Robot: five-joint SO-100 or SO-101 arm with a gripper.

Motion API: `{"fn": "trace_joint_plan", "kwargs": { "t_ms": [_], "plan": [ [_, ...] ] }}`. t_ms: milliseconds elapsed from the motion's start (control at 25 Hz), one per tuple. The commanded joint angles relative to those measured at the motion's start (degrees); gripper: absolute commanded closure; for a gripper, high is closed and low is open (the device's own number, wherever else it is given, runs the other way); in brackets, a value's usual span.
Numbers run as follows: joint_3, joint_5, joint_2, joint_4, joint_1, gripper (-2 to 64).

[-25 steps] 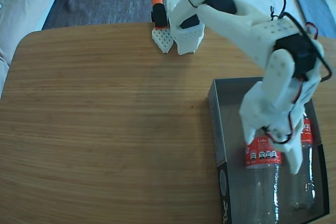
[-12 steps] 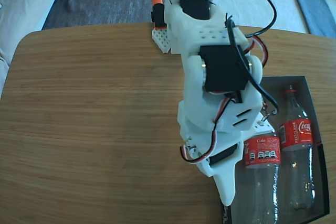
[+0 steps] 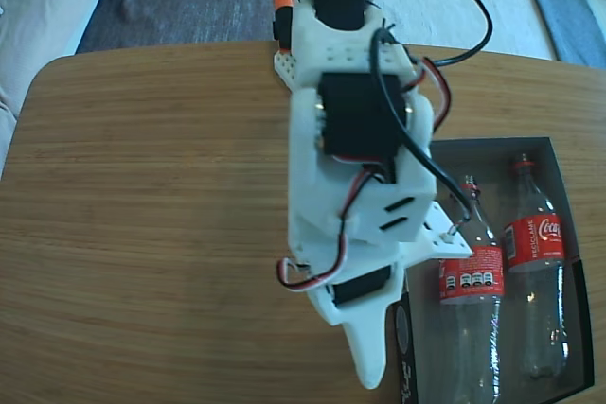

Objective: Grasp the bottles and put them in the box.

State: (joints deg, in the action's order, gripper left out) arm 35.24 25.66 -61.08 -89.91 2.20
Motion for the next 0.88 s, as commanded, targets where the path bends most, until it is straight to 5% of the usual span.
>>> {"fn": "trace_joint_plan", "kwargs": {
  "t_ms": [0, 240, 560, 840],
  "plan": [
    [0.9, -0.3, -6.8, 0.3, -1.0, 8.2],
    [9.9, -0.3, -14.2, 0.8, -2.0, 8.2],
    [25.2, -0.4, -26.1, 9.1, -2.2, 8.4],
    [33.4, -6.3, -33.2, 12.9, -2.2, 25.2]
  ]
}}
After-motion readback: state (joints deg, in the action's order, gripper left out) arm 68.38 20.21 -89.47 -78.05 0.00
